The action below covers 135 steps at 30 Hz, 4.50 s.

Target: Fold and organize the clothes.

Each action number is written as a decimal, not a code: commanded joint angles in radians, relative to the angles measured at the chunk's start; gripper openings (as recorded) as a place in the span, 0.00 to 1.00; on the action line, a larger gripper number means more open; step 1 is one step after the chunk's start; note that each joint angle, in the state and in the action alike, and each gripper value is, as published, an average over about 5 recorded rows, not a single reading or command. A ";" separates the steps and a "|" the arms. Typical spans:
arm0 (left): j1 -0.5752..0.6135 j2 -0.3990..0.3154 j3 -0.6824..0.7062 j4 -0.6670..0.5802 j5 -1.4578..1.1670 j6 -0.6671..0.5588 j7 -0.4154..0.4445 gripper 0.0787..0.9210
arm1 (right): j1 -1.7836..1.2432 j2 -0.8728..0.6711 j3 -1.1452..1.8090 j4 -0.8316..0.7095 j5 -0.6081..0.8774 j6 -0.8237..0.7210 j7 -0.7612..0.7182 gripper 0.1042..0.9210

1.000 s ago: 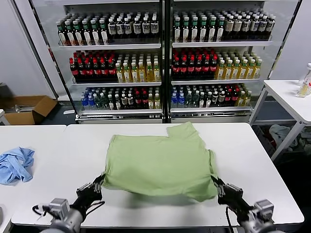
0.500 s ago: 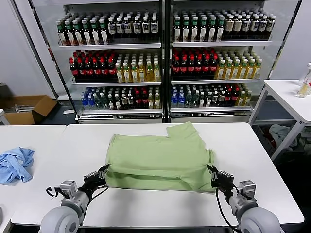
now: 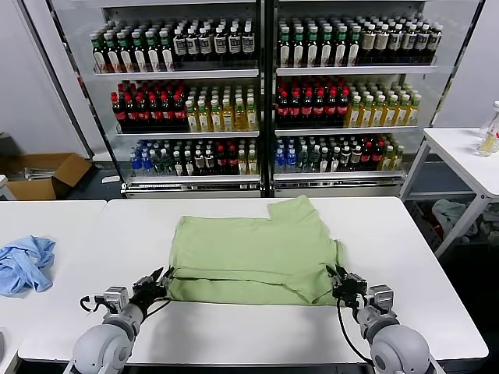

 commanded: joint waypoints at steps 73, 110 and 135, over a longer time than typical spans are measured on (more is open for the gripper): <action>0.536 0.001 -0.151 -0.455 0.095 0.109 -0.103 0.09 | -0.482 -0.024 0.137 0.300 -0.152 0.067 -0.020 0.15; -0.438 0.132 0.179 0.351 -0.092 0.080 0.057 0.88 | 0.895 0.336 -0.356 -0.836 -0.032 -0.091 0.073 0.88; -0.485 0.120 0.218 0.494 -0.054 0.064 0.139 0.88 | 0.898 0.440 -0.335 -1.026 -0.131 0.011 0.003 0.88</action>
